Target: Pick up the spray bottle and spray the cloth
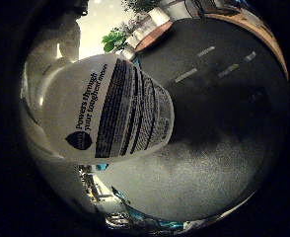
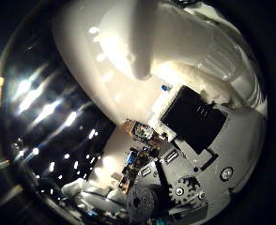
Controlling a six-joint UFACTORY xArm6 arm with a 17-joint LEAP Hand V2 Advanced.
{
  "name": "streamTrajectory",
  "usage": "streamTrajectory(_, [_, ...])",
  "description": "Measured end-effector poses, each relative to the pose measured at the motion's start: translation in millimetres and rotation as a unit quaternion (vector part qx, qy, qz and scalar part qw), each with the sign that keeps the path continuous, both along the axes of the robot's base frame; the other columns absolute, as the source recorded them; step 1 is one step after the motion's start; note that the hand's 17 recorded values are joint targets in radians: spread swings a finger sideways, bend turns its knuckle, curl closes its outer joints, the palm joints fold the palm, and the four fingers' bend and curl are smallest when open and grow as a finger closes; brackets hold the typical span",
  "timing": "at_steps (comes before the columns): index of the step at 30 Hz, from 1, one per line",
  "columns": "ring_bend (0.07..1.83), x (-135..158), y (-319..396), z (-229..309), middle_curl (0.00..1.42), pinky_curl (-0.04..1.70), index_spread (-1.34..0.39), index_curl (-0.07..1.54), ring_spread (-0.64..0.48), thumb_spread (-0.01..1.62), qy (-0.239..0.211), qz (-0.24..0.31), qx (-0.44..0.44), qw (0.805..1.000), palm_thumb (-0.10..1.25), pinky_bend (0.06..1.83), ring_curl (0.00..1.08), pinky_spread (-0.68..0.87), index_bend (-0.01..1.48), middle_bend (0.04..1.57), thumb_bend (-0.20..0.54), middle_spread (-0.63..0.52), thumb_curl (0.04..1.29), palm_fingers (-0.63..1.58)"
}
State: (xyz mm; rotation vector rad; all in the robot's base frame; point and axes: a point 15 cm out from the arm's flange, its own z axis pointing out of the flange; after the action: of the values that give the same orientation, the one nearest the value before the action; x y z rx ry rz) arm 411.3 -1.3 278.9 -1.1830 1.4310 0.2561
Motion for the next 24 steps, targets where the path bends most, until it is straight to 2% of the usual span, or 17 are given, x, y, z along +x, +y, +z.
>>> streamTrajectory(6, [1.41, -1.6, 1.5, 2.6, 0.74, 0.84, -0.25, 0.82, -0.21, 0.97, -0.002, 0.004, 0.007, 1.0, 0.94, 1.35, 0.68, -0.16, 1.12, 1.36, -0.021, -0.13, 0.55, 1.07])
streamTrajectory(10, [1.43, -2.5, 2.2, 4.0, 0.73, 0.86, -0.28, 0.82, -0.21, 0.92, -0.004, 0.008, 0.008, 1.0, 0.87, 1.28, 0.68, -0.21, 0.94, 1.3, -0.034, -0.15, 0.55, 0.89])
streamTrajectory(15, [1.43, -6.5, 7.3, 6.7, 0.72, 0.81, -0.37, 0.8, -0.22, 0.88, -0.006, 0.02, 0.016, 1.0, 0.83, 1.23, 0.63, -0.35, 0.56, 1.14, -0.028, -0.2, 0.56, 0.61])
streamTrajectory(18, [1.41, -7.0, 7.6, 5.6, 0.71, 0.79, -0.38, 0.79, -0.23, 0.9, -0.005, 0.021, 0.016, 1.0, 0.82, 1.18, 0.62, -0.4, 0.49, 1.07, -0.025, -0.21, 0.56, 0.51])
streamTrajectory(19, [1.4, -7.1, 7.1, 5.4, 0.71, 0.77, -0.38, 0.77, -0.23, 0.93, -0.004, 0.021, 0.016, 1.0, 0.82, 1.14, 0.61, -0.4, 0.41, 1.02, -0.023, -0.22, 0.56, 0.41])
streamTrajectory(24, [1.28, -7.3, 7.6, 4.7, 0.7, 0.73, -0.36, 0.72, -0.22, 1.03, -0.004, 0.022, 0.015, 1.0, 0.81, 0.93, 0.57, -0.3, 0.41, 0.91, -0.021, -0.21, 0.53, 0.24])
